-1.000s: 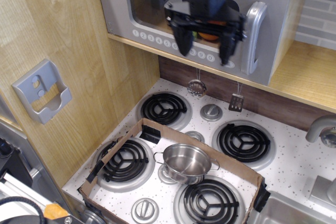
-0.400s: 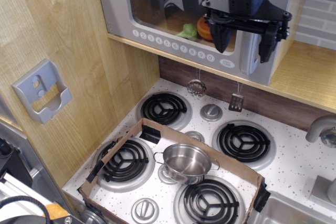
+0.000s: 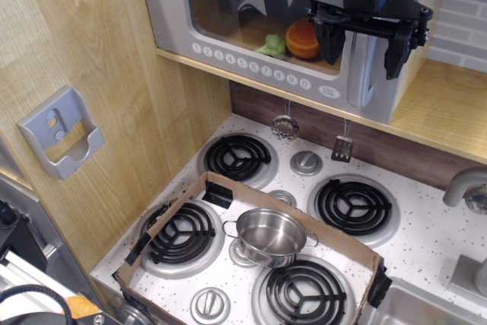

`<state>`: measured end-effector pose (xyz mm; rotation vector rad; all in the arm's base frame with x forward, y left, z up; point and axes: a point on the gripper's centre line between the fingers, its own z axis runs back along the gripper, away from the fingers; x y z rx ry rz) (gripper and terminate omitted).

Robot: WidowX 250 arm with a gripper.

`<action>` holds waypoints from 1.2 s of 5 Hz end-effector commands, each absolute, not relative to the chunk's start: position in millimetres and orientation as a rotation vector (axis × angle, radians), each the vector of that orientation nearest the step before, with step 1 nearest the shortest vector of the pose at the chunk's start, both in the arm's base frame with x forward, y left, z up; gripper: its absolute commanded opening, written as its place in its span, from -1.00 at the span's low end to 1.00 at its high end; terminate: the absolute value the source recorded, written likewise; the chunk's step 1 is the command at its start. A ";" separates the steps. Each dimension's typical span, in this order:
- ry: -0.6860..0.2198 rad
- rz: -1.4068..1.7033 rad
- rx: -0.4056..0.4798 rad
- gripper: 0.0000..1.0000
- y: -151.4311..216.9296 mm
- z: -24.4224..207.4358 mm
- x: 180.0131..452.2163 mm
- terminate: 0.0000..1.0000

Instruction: Open microwave

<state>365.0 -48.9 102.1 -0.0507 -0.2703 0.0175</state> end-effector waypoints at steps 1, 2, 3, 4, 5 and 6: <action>-0.347 0.041 -0.046 -1.00 -44.7 118.9 373.0 -1.00; -0.379 0.056 -0.037 -1.00 -44.6 119.4 372.7 -1.00; -0.386 0.084 -0.043 -1.00 -44.3 116.2 365.6 -1.00; -0.363 0.114 -0.047 -1.00 -43.1 112.1 353.7 -1.00; -0.319 0.142 -0.052 -1.00 -39.6 107.9 339.2 -1.00; -0.297 0.161 -0.057 -1.00 -38.2 110.3 333.8 -1.00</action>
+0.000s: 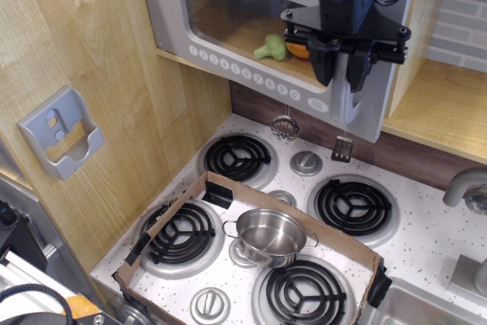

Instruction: Open microwave

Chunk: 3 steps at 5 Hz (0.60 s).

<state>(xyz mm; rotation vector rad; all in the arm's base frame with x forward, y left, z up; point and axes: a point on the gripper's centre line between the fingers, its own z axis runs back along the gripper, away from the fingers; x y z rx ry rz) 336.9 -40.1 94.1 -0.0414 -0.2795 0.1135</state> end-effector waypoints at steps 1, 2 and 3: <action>-0.238 0.186 -0.037 1.00 -45.8 117.0 331.0 -1.00; -0.229 0.247 -0.023 1.00 -72.0 112.8 316.4 -1.00; -0.203 0.317 -0.037 1.00 -105.4 109.0 309.5 -1.00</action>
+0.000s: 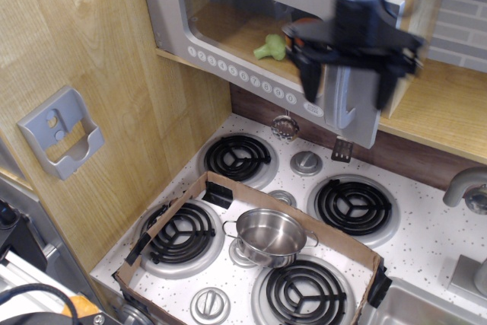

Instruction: Open microwave

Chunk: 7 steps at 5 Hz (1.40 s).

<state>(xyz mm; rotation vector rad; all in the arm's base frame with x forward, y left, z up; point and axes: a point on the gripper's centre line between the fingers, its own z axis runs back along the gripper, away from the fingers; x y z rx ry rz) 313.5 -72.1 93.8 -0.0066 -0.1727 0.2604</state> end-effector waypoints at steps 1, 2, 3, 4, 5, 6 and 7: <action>-0.213 0.351 -0.078 1.00 -135.1 110.6 313.4 -1.00; -0.219 0.255 -0.109 1.00 -159.3 102.9 323.6 -1.00; -0.269 0.098 -0.128 1.00 -175.3 95.5 346.0 -1.00; -0.318 0.005 -0.146 1.00 -182.6 93.9 372.7 -1.00; -0.377 -0.095 -0.126 1.00 -176.1 90.8 386.5 -1.00; -0.385 -0.126 -0.104 1.00 -153.5 86.8 391.9 -1.00; -0.379 -0.125 -0.064 1.00 -130.4 85.1 391.6 -1.00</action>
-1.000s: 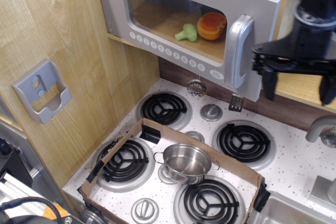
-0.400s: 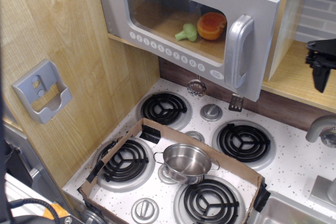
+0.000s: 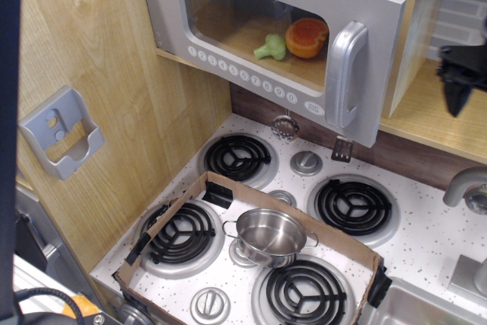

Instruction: Open microwave

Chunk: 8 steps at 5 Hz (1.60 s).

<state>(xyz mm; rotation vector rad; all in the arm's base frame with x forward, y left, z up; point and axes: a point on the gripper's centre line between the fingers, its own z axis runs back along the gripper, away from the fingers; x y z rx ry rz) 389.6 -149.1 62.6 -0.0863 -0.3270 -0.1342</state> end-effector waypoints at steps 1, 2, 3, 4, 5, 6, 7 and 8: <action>-0.353 -0.154 -0.035 1.00 -105.7 90.1 395.1 -1.00; -0.358 -0.145 -0.017 1.00 -80.1 89.1 389.5 -1.00; -0.332 -0.100 -0.031 1.00 -62.6 87.1 375.9 -1.00; -0.306 -0.023 -0.044 1.00 -51.5 85.3 352.8 -1.00; -0.300 0.047 -0.062 1.00 -42.5 82.1 327.2 -1.00; -0.301 0.082 -0.062 1.00 -28.9 81.0 302.9 -1.00; -0.289 0.096 -0.088 1.00 -16.4 78.5 288.1 -1.00; -0.285 0.121 -0.077 1.00 -6.8 76.4 276.5 -1.00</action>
